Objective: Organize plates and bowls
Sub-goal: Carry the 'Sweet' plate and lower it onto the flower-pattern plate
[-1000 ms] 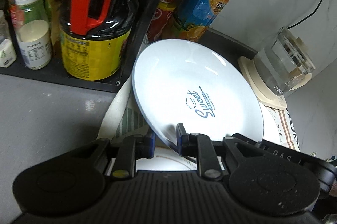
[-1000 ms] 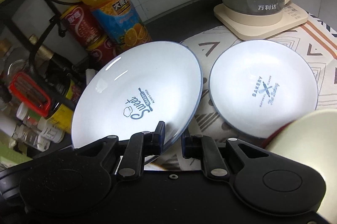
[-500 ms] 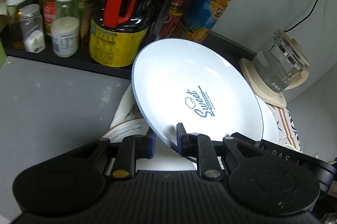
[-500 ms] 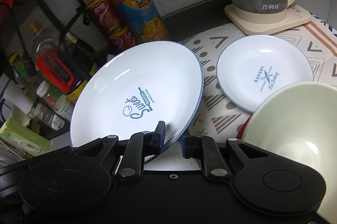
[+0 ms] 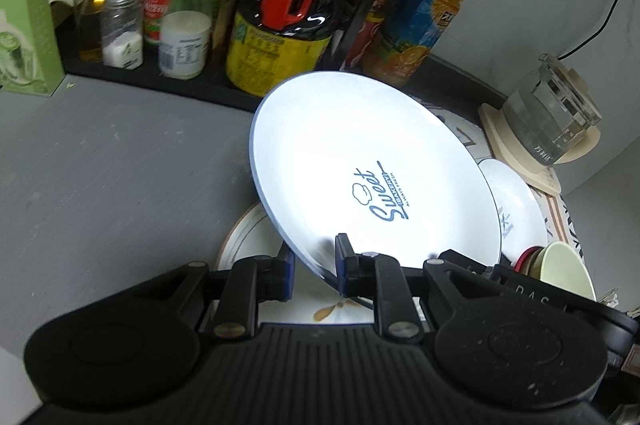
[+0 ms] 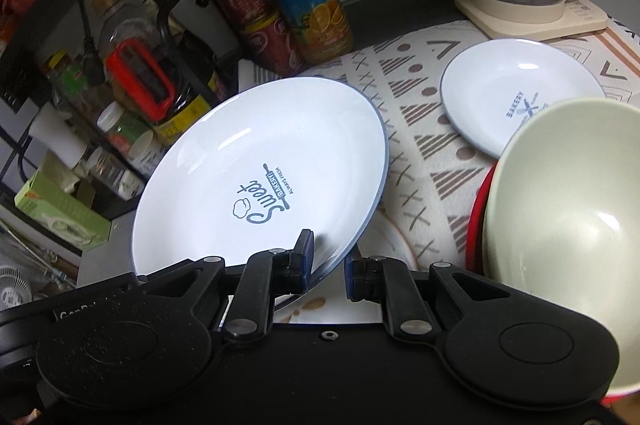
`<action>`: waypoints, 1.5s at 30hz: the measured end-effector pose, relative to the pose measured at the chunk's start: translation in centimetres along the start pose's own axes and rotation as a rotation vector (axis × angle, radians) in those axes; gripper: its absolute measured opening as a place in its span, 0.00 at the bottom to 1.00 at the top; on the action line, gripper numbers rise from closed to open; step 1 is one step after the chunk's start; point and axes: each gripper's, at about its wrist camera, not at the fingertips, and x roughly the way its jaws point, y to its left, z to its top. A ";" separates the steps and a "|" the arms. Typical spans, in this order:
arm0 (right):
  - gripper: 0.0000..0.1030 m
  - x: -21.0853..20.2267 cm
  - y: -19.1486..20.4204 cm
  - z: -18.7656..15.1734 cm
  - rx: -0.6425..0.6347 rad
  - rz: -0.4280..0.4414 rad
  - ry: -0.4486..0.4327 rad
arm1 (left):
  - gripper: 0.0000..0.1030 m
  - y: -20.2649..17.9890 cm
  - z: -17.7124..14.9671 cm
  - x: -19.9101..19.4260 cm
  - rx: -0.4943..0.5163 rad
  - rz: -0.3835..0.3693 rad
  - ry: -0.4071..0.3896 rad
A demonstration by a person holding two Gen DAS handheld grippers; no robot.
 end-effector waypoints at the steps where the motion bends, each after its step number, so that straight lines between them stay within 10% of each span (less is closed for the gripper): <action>1: 0.15 0.0 0.0 -0.3 -0.002 0.000 0.003 | 0.18 0.1 -0.2 -0.1 -0.001 0.003 0.002; 45: 0.14 -1.0 -1.5 -4.5 -0.038 -0.067 0.093 | 0.26 1.1 -4.0 0.7 -0.015 -0.035 0.270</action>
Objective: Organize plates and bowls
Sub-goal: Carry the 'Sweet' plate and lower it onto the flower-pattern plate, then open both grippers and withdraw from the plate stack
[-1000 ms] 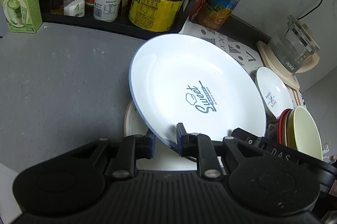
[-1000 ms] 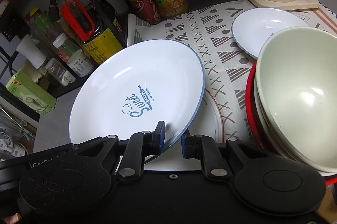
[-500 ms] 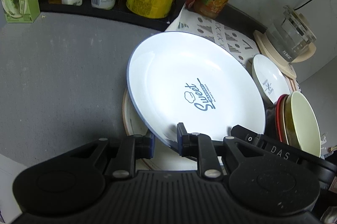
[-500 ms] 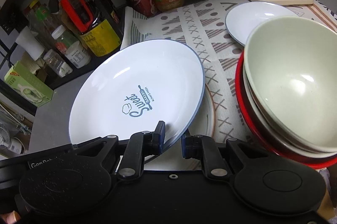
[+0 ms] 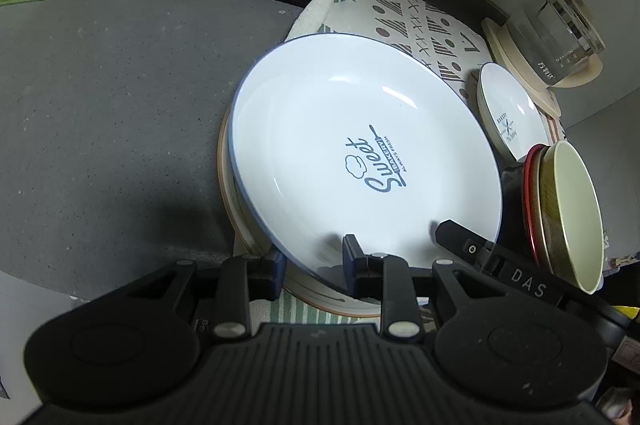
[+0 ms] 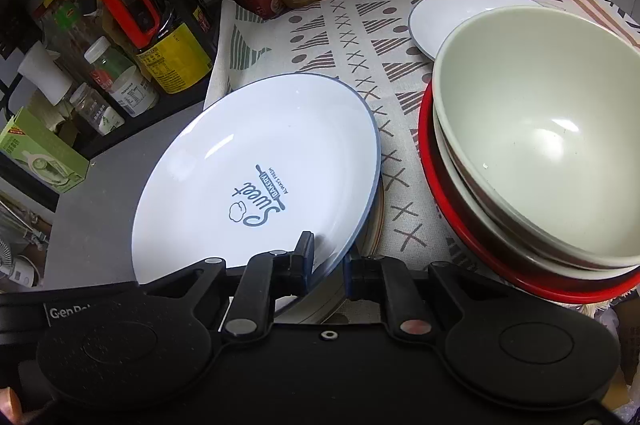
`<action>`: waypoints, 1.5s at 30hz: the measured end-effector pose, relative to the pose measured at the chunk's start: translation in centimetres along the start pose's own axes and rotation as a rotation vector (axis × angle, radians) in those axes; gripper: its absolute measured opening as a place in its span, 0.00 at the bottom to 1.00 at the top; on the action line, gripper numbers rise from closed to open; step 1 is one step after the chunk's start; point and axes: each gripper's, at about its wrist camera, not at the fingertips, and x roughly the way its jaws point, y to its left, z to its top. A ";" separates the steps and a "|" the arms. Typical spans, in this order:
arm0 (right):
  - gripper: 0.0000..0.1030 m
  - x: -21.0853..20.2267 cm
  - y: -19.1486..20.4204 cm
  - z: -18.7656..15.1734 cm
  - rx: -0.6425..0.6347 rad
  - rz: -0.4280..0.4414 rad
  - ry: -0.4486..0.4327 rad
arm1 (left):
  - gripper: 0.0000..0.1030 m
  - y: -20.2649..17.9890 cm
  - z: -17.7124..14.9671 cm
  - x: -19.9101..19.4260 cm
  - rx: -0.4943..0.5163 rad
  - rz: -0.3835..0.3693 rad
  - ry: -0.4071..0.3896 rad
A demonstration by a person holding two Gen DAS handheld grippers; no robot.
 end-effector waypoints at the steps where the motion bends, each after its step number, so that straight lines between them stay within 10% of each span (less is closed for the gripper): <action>1: 0.14 0.0 0.0 0.0 0.000 0.001 0.001 | 0.26 0.1 0.1 -0.1 -0.003 -0.004 0.009; 14: 0.12 0.0 -0.2 0.6 -0.005 -0.011 0.003 | 0.26 0.6 1.0 -1.1 -0.004 0.003 0.081; 45: 0.26 0.1 -1.1 0.7 0.063 0.079 0.067 | 0.30 1.4 4.9 -2.1 -0.021 0.075 -0.074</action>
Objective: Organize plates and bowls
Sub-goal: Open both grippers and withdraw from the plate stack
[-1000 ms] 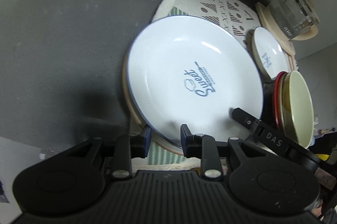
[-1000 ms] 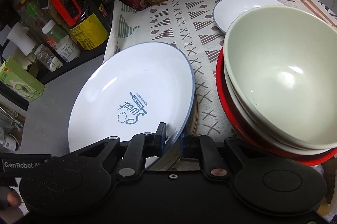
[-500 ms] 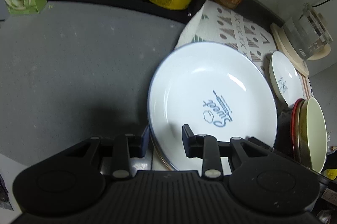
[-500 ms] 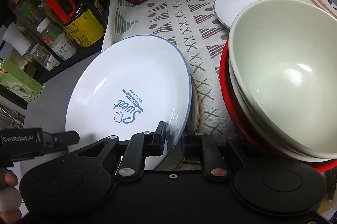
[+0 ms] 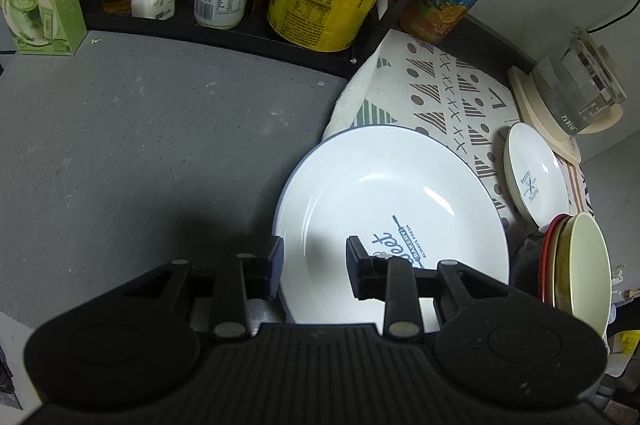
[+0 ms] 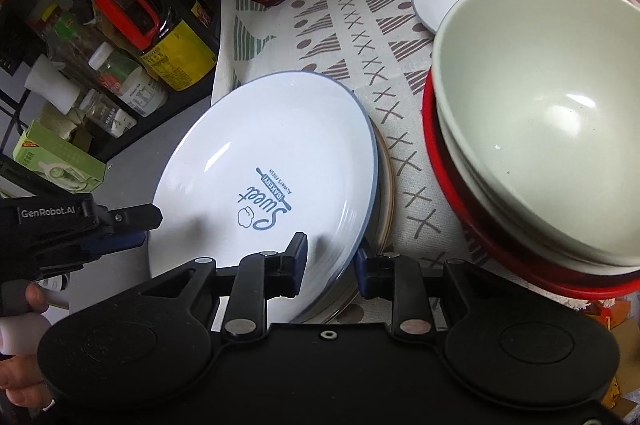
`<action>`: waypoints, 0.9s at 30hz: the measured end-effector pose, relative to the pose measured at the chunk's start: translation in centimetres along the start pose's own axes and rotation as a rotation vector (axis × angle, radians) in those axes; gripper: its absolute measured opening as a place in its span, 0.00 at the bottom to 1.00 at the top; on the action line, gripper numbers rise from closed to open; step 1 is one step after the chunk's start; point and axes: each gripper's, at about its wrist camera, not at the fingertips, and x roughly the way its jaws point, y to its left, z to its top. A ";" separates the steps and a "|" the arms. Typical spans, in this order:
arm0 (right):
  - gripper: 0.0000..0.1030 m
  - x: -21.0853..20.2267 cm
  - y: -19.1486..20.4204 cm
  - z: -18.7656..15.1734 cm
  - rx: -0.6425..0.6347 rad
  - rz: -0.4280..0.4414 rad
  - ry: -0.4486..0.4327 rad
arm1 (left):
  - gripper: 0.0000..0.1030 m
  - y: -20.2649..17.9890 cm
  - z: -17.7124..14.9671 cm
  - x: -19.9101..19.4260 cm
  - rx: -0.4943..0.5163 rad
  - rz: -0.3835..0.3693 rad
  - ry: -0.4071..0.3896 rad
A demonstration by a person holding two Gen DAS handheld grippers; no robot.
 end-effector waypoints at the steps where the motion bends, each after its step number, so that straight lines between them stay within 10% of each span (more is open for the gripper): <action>1: 0.26 -0.1 -0.1 0.0 0.001 0.001 -0.003 | 0.30 0.0 0.0 0.0 0.001 -0.002 0.002; 21: 0.41 -3.9 2.3 2.1 -0.138 -0.016 -0.148 | 0.36 -0.5 1.4 -1.4 0.001 -0.035 -0.052; 27: 0.54 -5.4 2.3 4.5 -0.121 -0.007 -0.215 | 0.54 -1.5 2.6 -1.7 0.024 -0.048 -0.078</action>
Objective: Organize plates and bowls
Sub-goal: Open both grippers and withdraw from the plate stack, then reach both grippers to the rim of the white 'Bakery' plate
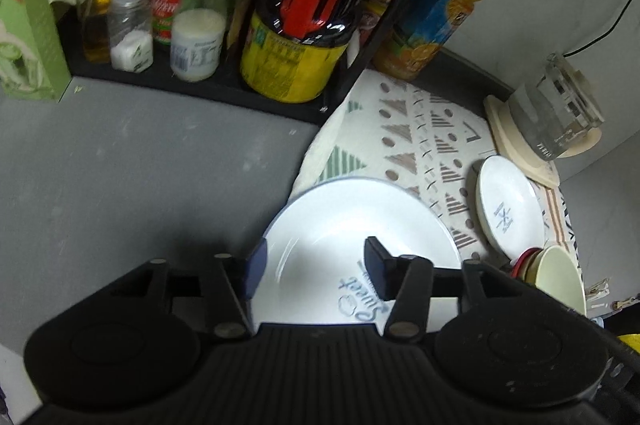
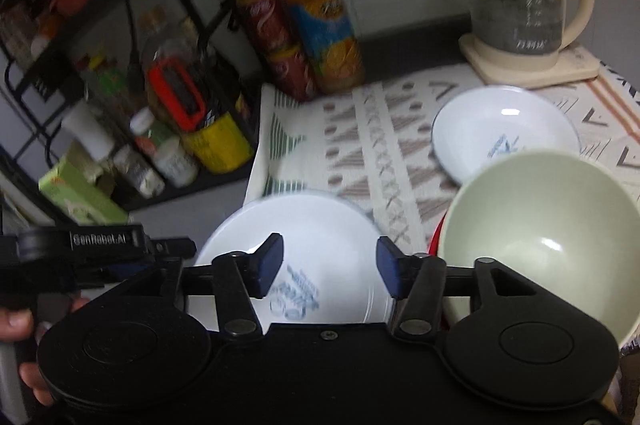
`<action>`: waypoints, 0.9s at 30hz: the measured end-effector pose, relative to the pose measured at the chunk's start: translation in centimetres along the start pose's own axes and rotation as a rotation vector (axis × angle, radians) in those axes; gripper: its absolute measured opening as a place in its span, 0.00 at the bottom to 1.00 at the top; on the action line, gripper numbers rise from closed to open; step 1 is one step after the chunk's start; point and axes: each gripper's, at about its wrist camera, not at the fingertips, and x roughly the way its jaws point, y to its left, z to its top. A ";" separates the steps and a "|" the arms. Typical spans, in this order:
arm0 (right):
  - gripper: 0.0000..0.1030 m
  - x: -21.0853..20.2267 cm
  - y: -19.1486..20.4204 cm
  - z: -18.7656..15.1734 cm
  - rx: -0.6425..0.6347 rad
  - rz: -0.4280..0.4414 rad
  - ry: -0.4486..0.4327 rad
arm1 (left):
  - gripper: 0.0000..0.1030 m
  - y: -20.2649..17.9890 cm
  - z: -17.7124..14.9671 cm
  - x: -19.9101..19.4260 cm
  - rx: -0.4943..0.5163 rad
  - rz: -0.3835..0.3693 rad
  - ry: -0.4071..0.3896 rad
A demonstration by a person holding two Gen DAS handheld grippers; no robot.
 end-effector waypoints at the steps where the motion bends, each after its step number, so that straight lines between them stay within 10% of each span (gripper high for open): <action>1: 0.56 -0.1 -0.2 0.5 0.007 -0.008 -0.012 | 0.60 -0.2 0.2 0.0 0.005 -0.004 -0.004; 14: 0.98 -2.9 -4.9 4.3 0.147 -0.175 -0.160 | 0.74 -4.8 2.9 2.4 0.100 -0.107 0.005; 27: 0.93 -4.2 -11.8 4.9 0.247 -0.228 -0.161 | 0.74 -12.1 2.8 5.0 0.206 -0.178 0.043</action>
